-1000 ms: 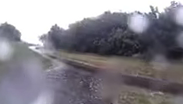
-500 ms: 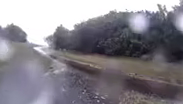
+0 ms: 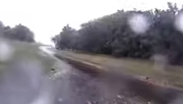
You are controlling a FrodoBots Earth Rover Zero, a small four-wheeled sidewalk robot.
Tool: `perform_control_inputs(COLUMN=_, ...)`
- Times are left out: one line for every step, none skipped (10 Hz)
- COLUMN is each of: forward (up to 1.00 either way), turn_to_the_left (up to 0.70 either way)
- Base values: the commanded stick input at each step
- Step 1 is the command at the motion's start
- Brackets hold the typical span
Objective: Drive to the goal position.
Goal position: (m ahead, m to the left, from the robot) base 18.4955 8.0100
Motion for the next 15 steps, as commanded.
perform_control_inputs(forward=0.85, turn_to_the_left=0.31)
perform_control_inputs(forward=0.85, turn_to_the_left=0.23)
perform_control_inputs(forward=0.85, turn_to_the_left=0.11)
perform_control_inputs(forward=0.85, turn_to_the_left=0.02)
perform_control_inputs(forward=0.85, turn_to_the_left=0.00)
perform_control_inputs(forward=0.85, turn_to_the_left=0.00)
perform_control_inputs(forward=0.85, turn_to_the_left=0.00)
perform_control_inputs(forward=0.85, turn_to_the_left=0.00)
perform_control_inputs(forward=0.85, turn_to_the_left=0.00)
perform_control_inputs(forward=0.85, turn_to_the_left=0.00)
perform_control_inputs(forward=0.85, turn_to_the_left=0.00)
perform_control_inputs(forward=0.85, turn_to_the_left=0.00)
perform_control_inputs(forward=0.85, turn_to_the_left=0.00)
perform_control_inputs(forward=0.85, turn_to_the_left=0.00)
perform_control_inputs(forward=0.85, turn_to_the_left=0.00)
